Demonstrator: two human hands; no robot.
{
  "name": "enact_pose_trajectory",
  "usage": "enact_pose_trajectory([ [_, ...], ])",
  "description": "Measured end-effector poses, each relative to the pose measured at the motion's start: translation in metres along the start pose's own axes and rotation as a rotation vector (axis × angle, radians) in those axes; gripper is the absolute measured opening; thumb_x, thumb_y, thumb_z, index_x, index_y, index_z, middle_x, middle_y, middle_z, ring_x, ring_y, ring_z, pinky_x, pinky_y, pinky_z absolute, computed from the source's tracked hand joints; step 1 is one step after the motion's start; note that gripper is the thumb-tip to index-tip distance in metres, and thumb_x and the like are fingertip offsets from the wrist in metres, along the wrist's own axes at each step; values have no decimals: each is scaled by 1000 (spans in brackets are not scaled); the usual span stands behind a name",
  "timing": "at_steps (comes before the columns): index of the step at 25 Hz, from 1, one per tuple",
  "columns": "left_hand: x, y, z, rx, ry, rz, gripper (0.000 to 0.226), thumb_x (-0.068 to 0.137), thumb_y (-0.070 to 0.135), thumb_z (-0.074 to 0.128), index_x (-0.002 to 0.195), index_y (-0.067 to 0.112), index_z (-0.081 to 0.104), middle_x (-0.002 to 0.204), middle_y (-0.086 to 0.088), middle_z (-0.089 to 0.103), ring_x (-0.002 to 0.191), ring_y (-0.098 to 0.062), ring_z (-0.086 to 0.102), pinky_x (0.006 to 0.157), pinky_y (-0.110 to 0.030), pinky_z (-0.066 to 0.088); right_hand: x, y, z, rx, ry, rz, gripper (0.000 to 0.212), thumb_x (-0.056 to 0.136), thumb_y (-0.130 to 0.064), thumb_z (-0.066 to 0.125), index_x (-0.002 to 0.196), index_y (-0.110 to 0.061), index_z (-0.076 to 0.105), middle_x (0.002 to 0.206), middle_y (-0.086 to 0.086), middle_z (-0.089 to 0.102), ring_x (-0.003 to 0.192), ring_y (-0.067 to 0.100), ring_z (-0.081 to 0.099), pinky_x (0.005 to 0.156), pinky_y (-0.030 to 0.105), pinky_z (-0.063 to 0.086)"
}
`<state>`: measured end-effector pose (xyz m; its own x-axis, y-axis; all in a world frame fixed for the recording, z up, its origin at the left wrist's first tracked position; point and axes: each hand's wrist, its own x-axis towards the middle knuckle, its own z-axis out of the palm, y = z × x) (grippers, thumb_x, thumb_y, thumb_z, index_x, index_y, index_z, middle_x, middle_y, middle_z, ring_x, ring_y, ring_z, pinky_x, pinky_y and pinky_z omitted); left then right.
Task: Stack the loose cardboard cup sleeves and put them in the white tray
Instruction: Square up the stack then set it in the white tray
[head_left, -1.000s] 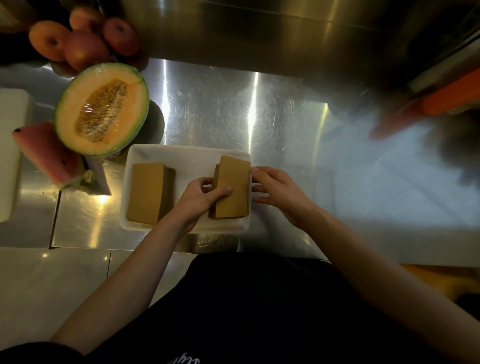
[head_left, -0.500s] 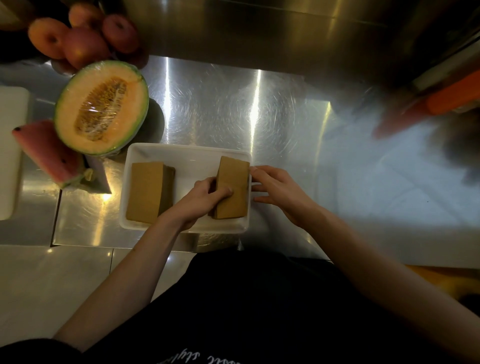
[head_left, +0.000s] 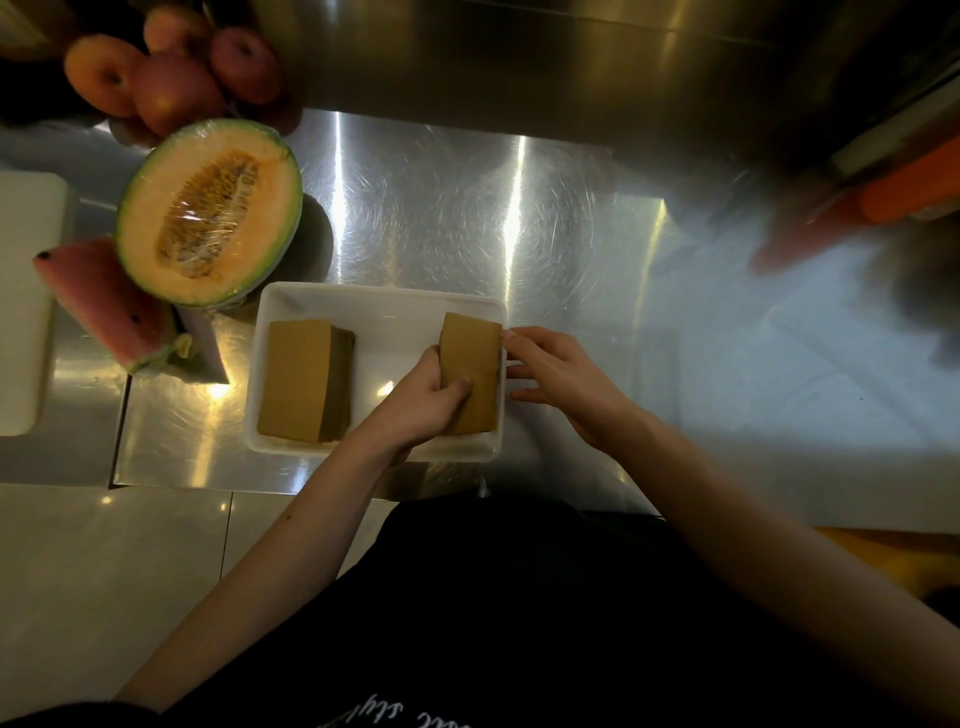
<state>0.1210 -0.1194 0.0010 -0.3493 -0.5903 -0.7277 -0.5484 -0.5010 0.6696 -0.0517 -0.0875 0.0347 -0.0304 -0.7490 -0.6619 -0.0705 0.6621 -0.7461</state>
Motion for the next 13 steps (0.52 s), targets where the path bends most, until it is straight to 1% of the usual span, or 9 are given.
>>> enact_pose_trajectory([
  [4, 2, 8, 8, -31, 23, 9, 64, 101, 29, 48, 155, 24, 13, 148, -2, 41, 124, -23, 48, 107, -45, 43, 1, 2, 1, -35, 35, -27, 42, 98, -42, 48, 130, -16, 54, 120, -2, 63, 106, 13, 63, 89, 33, 55],
  [8, 7, 15, 14, 19, 13, -31, 70, 101, 31, 46, 155, 20, 3, 145, -5, 41, 121, -25, 48, 101, -41, 45, 2, 1, -3, -67, 41, -28, 41, 98, -42, 47, 131, -18, 55, 116, -4, 64, 104, 12, 64, 88, 31, 55],
  [11, 9, 16, 13, 10, 16, -51, 69, 101, 32, 48, 155, 20, 7, 146, -6, 41, 121, -25, 48, 95, -39, 44, 2, 0, -7, -115, 43, -28, 40, 99, -39, 47, 134, -18, 52, 117, -4, 61, 104, 12, 62, 91, 33, 53],
  [13, 11, 15, 12, 11, 26, -55, 69, 100, 33, 50, 155, 19, 8, 147, -7, 41, 122, -26, 48, 91, -37, 44, 0, 0, -6, -137, 35, -41, 40, 100, -34, 47, 136, -18, 50, 114, -6, 60, 101, 9, 61, 85, 28, 52],
])
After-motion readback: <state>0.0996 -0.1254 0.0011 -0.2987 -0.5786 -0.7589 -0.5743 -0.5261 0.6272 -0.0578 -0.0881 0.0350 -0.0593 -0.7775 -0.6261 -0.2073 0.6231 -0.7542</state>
